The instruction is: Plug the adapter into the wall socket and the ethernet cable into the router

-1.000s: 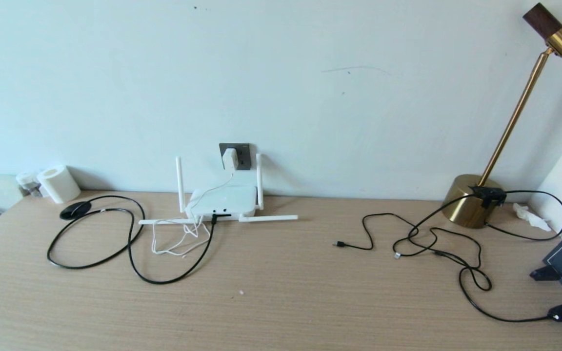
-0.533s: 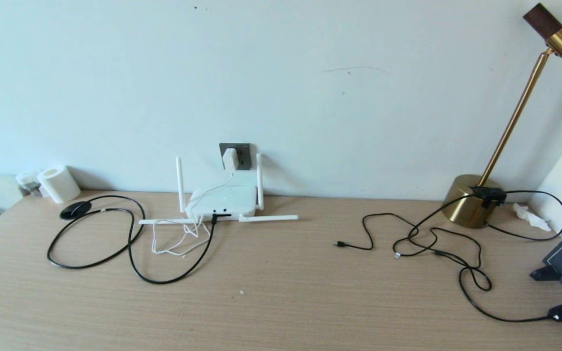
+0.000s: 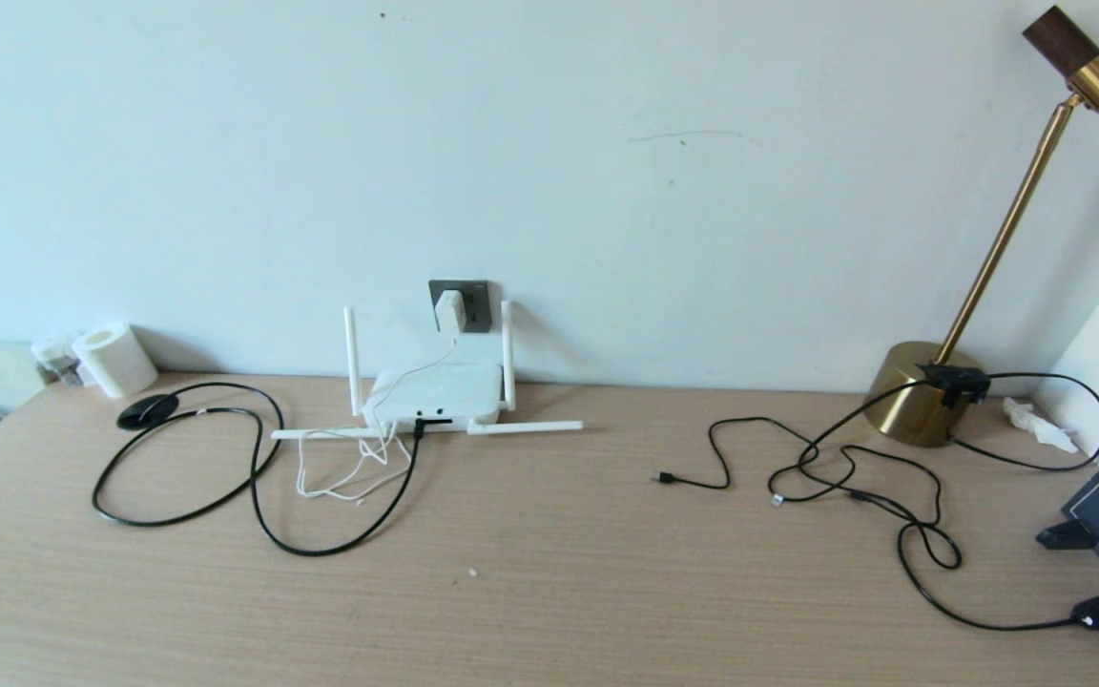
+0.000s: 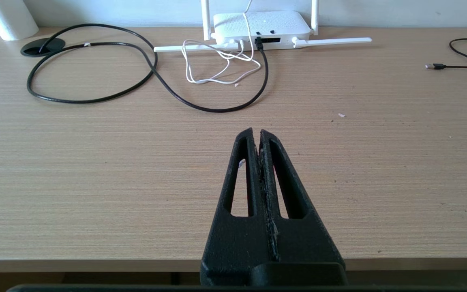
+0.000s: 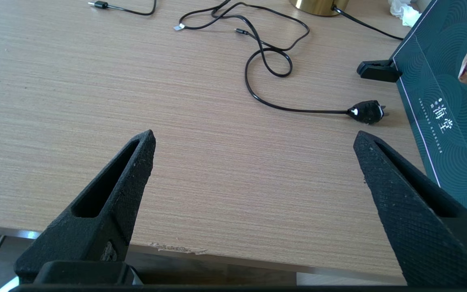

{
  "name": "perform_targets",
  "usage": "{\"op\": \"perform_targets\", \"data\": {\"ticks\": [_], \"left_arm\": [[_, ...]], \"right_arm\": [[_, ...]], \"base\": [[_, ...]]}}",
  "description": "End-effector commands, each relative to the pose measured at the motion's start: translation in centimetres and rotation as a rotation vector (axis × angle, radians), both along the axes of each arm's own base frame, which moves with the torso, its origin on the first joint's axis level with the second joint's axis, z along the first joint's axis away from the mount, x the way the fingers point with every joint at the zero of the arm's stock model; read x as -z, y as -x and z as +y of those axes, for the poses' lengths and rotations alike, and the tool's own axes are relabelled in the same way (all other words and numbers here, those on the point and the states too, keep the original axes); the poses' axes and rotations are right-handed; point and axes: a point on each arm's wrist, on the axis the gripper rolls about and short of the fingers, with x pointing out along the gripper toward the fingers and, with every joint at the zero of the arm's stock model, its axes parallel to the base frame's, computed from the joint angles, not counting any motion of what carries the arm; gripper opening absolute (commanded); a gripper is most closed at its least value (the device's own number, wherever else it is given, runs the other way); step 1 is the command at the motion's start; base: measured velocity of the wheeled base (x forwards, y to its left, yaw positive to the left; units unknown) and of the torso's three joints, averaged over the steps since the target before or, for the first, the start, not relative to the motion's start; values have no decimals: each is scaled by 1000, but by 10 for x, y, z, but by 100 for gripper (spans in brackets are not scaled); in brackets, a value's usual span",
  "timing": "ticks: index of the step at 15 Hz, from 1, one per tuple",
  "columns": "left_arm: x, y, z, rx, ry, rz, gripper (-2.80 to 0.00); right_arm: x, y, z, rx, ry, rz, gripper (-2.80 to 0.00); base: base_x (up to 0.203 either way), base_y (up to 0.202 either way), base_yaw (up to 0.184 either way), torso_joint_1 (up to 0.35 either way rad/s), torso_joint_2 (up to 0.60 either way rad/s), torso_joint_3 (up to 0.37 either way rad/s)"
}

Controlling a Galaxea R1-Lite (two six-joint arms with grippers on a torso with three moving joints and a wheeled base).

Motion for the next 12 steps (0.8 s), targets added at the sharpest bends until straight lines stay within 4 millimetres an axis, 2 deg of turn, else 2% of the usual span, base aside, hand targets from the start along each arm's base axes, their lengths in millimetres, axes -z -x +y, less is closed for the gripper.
{"op": "perform_targets", "data": {"ticks": [1,12], "left_arm": [[0,0,0,0,1,1,-280],[0,0,0,0,2,1,-280]], "right_arm": [[0,0,0,-1,0,4,0],[0,0,0,23,-88,0,0]], "base": [[0,0,0,0,0,0],[0,0,0,0,0,0]]}}
